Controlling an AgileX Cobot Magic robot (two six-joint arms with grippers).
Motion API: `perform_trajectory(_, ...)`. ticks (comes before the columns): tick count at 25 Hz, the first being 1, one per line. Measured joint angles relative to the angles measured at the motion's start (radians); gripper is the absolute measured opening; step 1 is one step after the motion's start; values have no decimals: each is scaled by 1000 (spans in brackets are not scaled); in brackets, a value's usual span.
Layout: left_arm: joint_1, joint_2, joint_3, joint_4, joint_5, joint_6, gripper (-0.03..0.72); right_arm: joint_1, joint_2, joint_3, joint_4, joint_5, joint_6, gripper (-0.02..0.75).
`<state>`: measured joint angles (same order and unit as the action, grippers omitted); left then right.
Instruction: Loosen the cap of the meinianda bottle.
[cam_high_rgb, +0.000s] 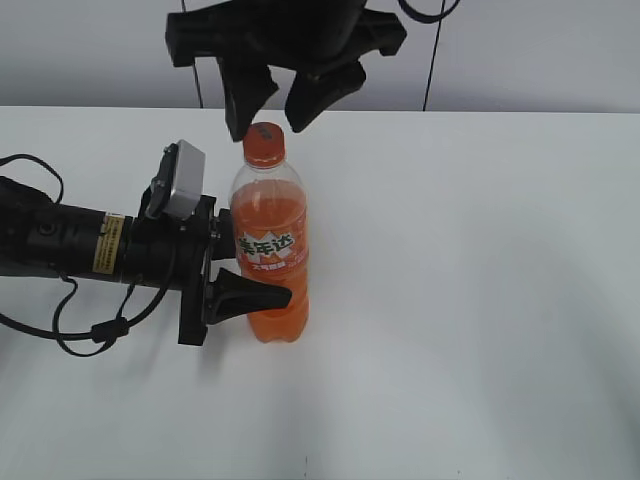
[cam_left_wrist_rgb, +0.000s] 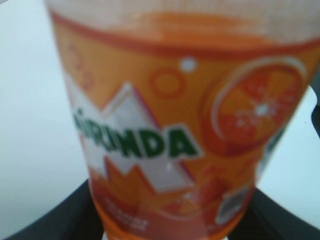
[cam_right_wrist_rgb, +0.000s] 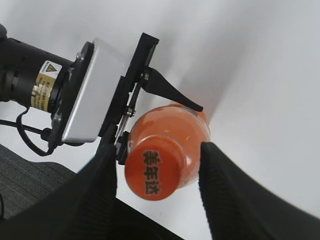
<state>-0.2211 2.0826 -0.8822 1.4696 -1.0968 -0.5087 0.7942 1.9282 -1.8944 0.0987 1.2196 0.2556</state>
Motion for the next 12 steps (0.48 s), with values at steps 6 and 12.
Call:
perform_trajectory(6, 0, 0, 0, 0, 0, 0, 410, 0, 12, 0, 17, 0, 0, 391)
perform_trajectory(12, 0, 0, 0, 0, -1, 0, 410, 0, 34, 0, 27, 0, 0, 386)
